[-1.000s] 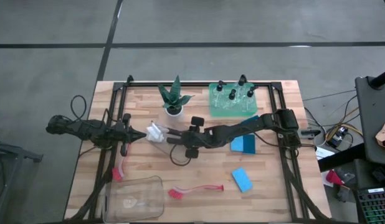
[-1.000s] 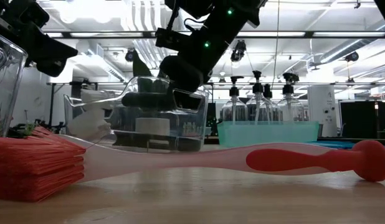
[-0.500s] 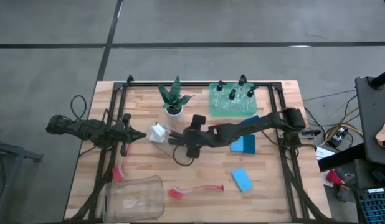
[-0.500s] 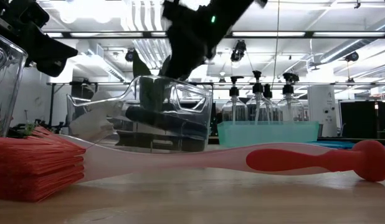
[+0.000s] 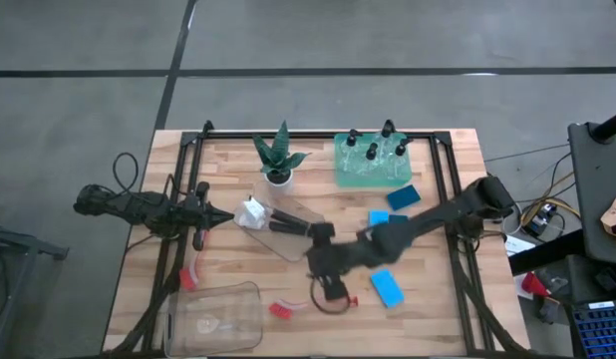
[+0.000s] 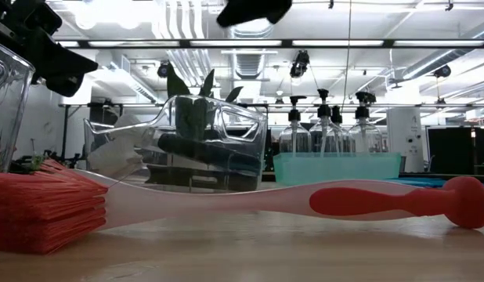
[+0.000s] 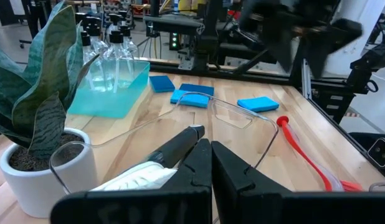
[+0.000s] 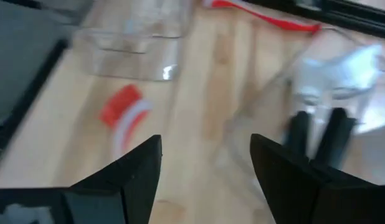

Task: Pick & Place Kitchen Sink Supplies
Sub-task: Put the orange dish brush into the top transparent bin

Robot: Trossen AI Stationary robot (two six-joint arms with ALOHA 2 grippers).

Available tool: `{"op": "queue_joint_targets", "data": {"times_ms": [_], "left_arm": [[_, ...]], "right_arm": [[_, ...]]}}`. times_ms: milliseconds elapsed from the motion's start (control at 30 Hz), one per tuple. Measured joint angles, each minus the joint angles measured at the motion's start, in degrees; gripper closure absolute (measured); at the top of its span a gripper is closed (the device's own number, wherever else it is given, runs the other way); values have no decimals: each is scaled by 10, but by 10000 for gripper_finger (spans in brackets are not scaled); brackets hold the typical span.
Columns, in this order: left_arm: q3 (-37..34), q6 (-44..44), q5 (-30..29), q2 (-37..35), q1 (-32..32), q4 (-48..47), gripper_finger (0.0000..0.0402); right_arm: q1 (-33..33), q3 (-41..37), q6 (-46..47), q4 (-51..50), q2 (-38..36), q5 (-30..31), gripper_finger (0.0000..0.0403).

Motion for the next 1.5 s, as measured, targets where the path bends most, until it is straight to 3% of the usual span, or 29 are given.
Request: {"op": "queue_joint_targets", "data": {"times_ms": [267,567,933,1100,1400,1500], "left_arm": [[0,0,0,0,0,1,401],[0,0,0,0,0,0,401],[0,0,0,0,0,0,401],[0,0,0,0,0,0,401],[0,0,0,0,0,0,401],[0,0,0,0,0,0,401]], "right_arm": [[55,-1,52,9,42,4,172],[59,4,85,7,126,-40,172],[67,10,92,4,191,-54,192],[64,10,95,8,200,-53,230],[61,10,91,1,195,-53,362],[59,10,91,-5,191,-53,363]]}}
